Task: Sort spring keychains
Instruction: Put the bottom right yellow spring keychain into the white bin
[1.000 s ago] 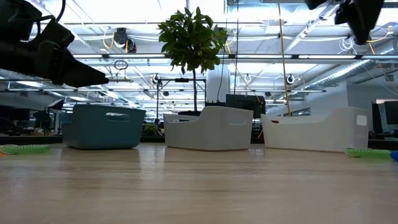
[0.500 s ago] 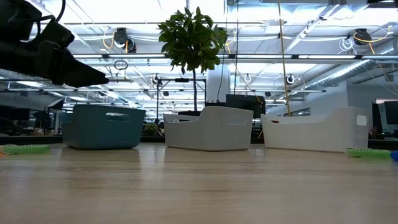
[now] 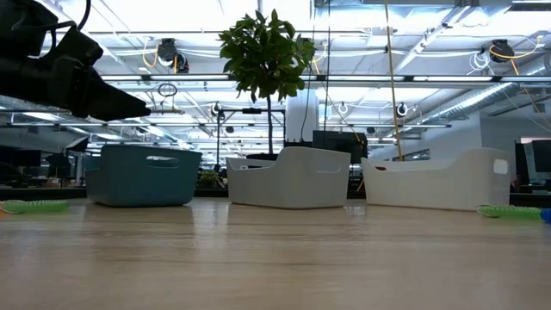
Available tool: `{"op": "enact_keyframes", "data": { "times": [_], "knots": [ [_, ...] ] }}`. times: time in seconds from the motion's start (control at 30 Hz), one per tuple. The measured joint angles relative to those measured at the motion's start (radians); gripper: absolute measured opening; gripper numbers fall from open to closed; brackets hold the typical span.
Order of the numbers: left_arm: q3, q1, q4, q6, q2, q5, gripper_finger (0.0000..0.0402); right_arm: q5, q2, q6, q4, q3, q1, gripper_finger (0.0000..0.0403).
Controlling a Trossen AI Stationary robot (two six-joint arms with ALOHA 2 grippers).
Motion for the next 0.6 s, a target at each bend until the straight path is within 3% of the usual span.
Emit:
{"op": "enact_keyframes", "data": {
  "times": [0.2, 0.43, 0.6],
  "knots": [
    [0.0, 0.0, 0.0, 0.0, 0.0, 0.0, 0.0335, 0.019, 0.001, 0.088, 0.153, -0.129, 0.075, 0.0212],
    [0.0, 0.0, 0.0, 0.0, 0.0, 0.0, 0.0335, 0.02, 0.001, 0.06, 0.37, -0.297, 0.086, 0.0212],
    [0.0, 0.0, 0.0, 0.0, 0.0, 0.0, 0.0335, 0.026, 0.001, 0.032, 0.424, -0.372, 0.086, 0.0212]
  ]
}}
